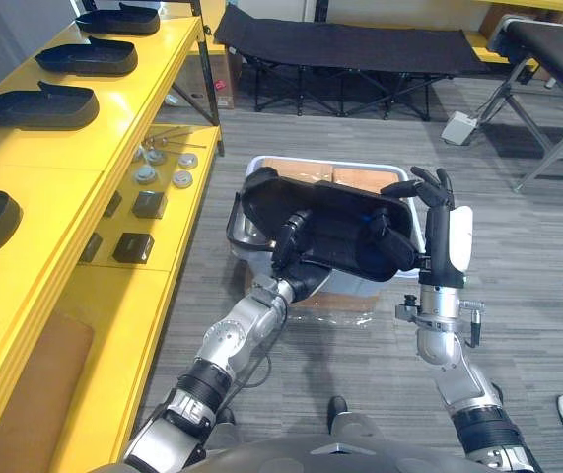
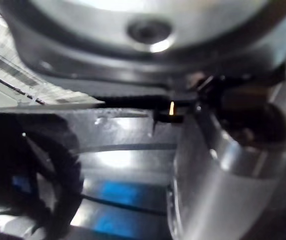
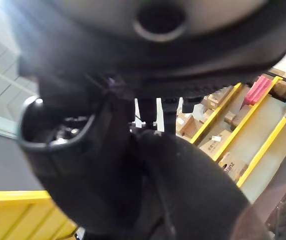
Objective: Walk over and take three plastic housings, then place them on the shelf
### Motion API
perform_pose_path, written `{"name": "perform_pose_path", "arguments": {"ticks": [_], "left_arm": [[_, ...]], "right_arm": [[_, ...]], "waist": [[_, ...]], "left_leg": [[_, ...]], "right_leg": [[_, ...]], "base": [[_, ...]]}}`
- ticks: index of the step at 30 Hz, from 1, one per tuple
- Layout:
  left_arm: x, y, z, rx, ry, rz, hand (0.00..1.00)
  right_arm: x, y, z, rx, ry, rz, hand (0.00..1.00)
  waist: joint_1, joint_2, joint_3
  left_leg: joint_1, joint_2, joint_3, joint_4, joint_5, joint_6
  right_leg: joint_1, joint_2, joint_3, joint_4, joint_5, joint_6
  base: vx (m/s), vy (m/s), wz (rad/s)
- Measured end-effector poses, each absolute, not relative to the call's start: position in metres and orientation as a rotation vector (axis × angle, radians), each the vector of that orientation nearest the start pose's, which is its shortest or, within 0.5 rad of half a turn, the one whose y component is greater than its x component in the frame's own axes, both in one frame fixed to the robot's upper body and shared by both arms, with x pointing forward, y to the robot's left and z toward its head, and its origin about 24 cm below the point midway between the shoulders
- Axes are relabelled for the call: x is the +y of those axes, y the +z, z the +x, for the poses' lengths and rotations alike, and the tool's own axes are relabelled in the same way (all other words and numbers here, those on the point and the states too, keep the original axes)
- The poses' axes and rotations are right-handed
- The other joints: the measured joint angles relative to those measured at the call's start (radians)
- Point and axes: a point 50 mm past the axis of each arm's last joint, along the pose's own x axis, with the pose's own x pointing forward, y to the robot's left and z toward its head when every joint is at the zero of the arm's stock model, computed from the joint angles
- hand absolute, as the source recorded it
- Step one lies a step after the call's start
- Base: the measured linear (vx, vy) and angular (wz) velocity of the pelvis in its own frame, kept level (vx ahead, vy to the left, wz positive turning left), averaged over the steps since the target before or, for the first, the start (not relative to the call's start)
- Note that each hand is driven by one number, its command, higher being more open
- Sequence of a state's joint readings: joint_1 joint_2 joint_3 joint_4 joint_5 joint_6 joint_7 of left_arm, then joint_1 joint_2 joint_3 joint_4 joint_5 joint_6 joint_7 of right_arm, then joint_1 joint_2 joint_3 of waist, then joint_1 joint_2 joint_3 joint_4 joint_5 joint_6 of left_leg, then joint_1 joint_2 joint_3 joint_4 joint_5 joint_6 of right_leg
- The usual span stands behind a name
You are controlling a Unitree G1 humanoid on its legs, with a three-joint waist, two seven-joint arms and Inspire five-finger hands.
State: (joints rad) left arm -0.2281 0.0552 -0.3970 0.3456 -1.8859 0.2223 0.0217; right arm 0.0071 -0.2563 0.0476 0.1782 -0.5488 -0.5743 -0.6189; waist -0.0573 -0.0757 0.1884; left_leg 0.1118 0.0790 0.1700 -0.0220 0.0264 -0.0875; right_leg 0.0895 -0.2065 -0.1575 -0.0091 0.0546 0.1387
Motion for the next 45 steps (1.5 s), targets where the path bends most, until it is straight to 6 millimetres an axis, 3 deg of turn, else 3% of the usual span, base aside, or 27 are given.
{"name": "perform_pose_path", "arguments": {"ticks": [6,7,11,14,18,22,24,27,30,35,45], "left_arm": [[0.042,0.016,0.261,0.555,-0.317,-1.661,0.0],[0.043,0.017,0.26,0.531,-0.314,-1.662,0.0],[0.046,0.018,0.261,0.438,-0.292,-1.609,0.0],[0.056,0.032,0.264,0.304,-0.288,-1.54,0.0],[0.076,0.055,0.265,0.089,-0.252,-1.365,0.0],[0.11,0.069,0.261,-0.087,-0.08,-1.093,0.0],[0.132,0.076,0.257,-0.166,0.036,-0.942,0.0],[0.173,0.082,0.242,-0.262,0.241,-0.716,0.0],[0.195,0.075,0.226,-0.251,0.374,-0.534,0.0],[0.199,0.061,0.206,-0.186,0.419,-0.294,0.0],[0.197,0.07,0.199,-0.225,0.278,-0.116,0.0]], "right_arm": [[-0.164,0.059,0.226,-0.575,-0.3,-0.522,0.0],[-0.164,0.059,0.225,-0.575,-0.302,-0.52,1.0],[-0.162,0.054,0.223,-0.546,-0.282,-0.524,1.0],[-0.161,0.043,0.215,-0.472,-0.24,-0.487,1.0],[-0.154,0.036,0.209,-0.382,-0.177,-0.365,1.0],[-0.153,0.033,0.212,-0.266,-0.15,-0.196,1.0],[-0.162,0.025,0.209,-0.169,-0.198,-0.078,1.0],[-0.191,0.012,0.195,-0.061,-0.368,0.064,1.0],[-0.214,0.023,0.186,-0.1,-0.442,0.169,1.0],[-0.218,0.044,0.184,-0.2,-0.348,0.233,1.0],[-0.203,0.02,0.183,-0.07,-0.224,0.241,1.0]], "waist": [[0.001,-0.006,-0.025],[0.002,-0.009,-0.028],[0.002,-0.019,-0.038],[-0.001,-0.017,-0.04],[-0.006,0.008,-0.054],[-0.005,0.027,-0.065],[-0.004,0.027,-0.065],[-0.002,0.029,-0.067],[-0.003,0.031,-0.068],[-0.003,0.034,-0.07],[0.014,0.068,-0.086]], "left_leg": [[0.001,0.001,0.0,0.0,-0.001,0.0],[0.001,0.001,0.001,0.0,-0.001,0.0],[0.002,0.0,0.002,0.0,-0.001,0.0],[0.002,-0.001,0.011,-0.002,-0.001,0.0],[0.003,-0.001,0.012,-0.008,0.001,-0.002],[0.006,-0.001,0.008,-0.02,0.007,-0.003],[0.006,-0.002,0.004,-0.023,0.01,-0.003],[0.006,-0.004,-0.001,-0.032,0.015,-0.002],[0.007,-0.006,-0.01,-0.034,0.016,-0.001],[0.002,-0.004,-0.014,-0.034,0.016,-0.002],[-0.018,-0.005,-0.039,-0.035,0.019,-0.002]], "right_leg": [[0.002,-0.002,0.0,-0.003,0.001,0.001],[0.002,-0.004,0.001,-0.003,0.001,0.002],[0.002,-0.003,0.001,-0.003,0.001,0.002],[-0.003,0.0,0.001,0.0,-0.001,0.0],[-0.011,0.001,0.001,0.009,-0.007,-0.001],[-0.011,0.001,-0.004,0.008,-0.008,-0.001],[-0.01,0.001,-0.007,0.008,-0.008,-0.001],[-0.01,0.0,-0.009,0.004,-0.008,-0.001],[0.001,-0.001,-0.019,-0.007,-0.006,0.001],[0.002,0.0,-0.025,-0.011,-0.006,0.001],[0.001,0.0,-0.053,-0.021,-0.007,0.0]], "base": [[0.0,0.0,0.0],[0.0,0.0,0.0],[0.0,0.0,0.0],[-0.01,0.012,-0.04],[0.0,0.0,0.0],[0.0,0.002,0.02],[-0.01,0.004,0.05],[0.0,0.003,0.01],[0.01,0.008,0.08],[0.0,0.001,0.01],[-0.01,0.002,0.07]]}}
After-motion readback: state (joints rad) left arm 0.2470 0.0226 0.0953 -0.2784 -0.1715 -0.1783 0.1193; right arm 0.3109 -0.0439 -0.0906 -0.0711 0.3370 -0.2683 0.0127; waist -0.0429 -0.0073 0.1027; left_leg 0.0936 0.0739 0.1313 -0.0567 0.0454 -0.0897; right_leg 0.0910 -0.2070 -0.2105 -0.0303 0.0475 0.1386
